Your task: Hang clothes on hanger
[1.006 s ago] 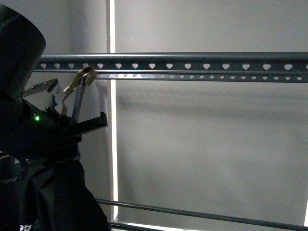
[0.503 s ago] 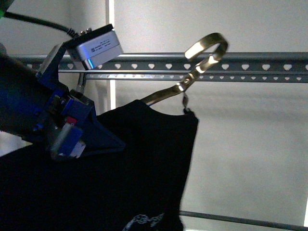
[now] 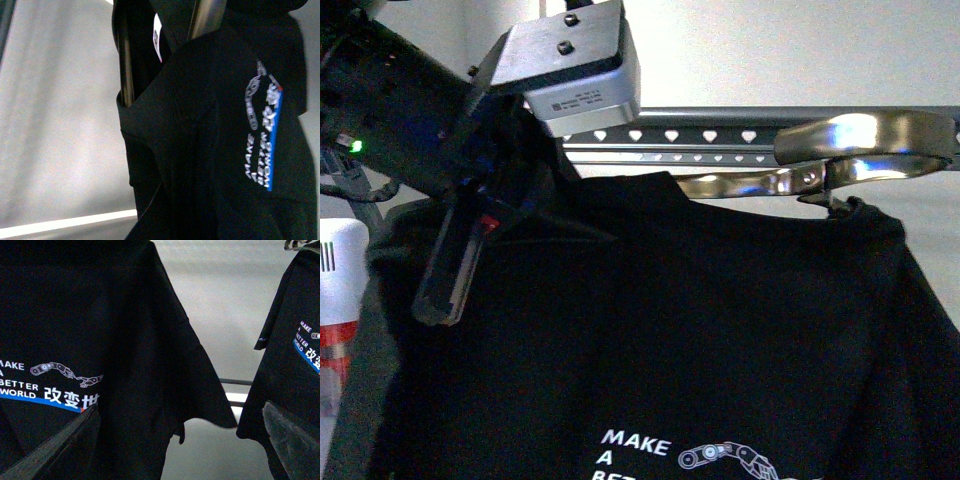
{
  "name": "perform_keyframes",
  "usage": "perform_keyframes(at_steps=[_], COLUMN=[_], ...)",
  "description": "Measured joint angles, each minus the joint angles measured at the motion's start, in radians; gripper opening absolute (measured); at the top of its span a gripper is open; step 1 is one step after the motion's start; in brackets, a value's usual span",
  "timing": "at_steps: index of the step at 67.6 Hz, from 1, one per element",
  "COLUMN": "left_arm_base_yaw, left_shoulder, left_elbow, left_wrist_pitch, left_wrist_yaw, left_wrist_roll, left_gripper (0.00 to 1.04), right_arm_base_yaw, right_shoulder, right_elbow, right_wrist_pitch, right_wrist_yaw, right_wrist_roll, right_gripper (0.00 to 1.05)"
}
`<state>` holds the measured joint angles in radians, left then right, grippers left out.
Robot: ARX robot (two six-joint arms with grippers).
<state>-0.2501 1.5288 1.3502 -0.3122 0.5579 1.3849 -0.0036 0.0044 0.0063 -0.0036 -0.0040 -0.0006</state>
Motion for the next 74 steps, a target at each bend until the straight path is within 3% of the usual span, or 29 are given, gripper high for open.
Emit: perform_keyframes(at_steps=[22, 58, 61, 63, 67, 68, 69, 74], left_arm_base_yaw=[0.001, 0.01, 0.01, 0.012, 0.014, 0.014, 0.013, 0.01], left_shoulder=[0.106, 0.121, 0.121, 0.121, 0.121, 0.121, 0.121, 0.121], left_elbow=[0.03, 0.029, 0.029, 0.029, 0.029, 0.029, 0.029, 0.029], left_wrist_pitch=[0.301, 0.379, 0.379, 0.379, 0.379, 0.379, 0.379, 0.379], left_wrist_yaw=[0.108, 0.107, 0.106, 0.106, 0.103, 0.102, 0.101, 0.105], left_wrist_roll=[0.234, 0.311, 0.311, 0.311, 0.312, 0.313, 0.314, 0.314], left_gripper=[0.04, 0.04, 0.04, 0.04, 0.04, 0.04, 0.04, 0.04], right_arm_base_yaw=[0.0, 0.0, -0.028, -0.092, -0.2, -0.227, -0.277, -0.402], right_shoulder=[0.0, 0.0, 0.026, 0.088, 0.222, 0.257, 0.326, 0.518], right_elbow=[0.0, 0.0, 0.016, 0.055, 0.117, 0.131, 0.159, 0.251], right_wrist_pitch=[0.0, 0.0, -0.038, -0.114, -0.183, -0.186, -0.18, -0.114], right_wrist_yaw=[0.0, 0.0, -0.104, -0.278, -0.521, -0.549, -0.671, -0.888], right_wrist_roll=[0.0, 0.0, -0.018, -0.051, -0.12, -0.13, -0.18, -0.306], right_gripper=[0.97, 0.97, 0.97, 0.97, 0.97, 0.97, 0.97, 0.97])
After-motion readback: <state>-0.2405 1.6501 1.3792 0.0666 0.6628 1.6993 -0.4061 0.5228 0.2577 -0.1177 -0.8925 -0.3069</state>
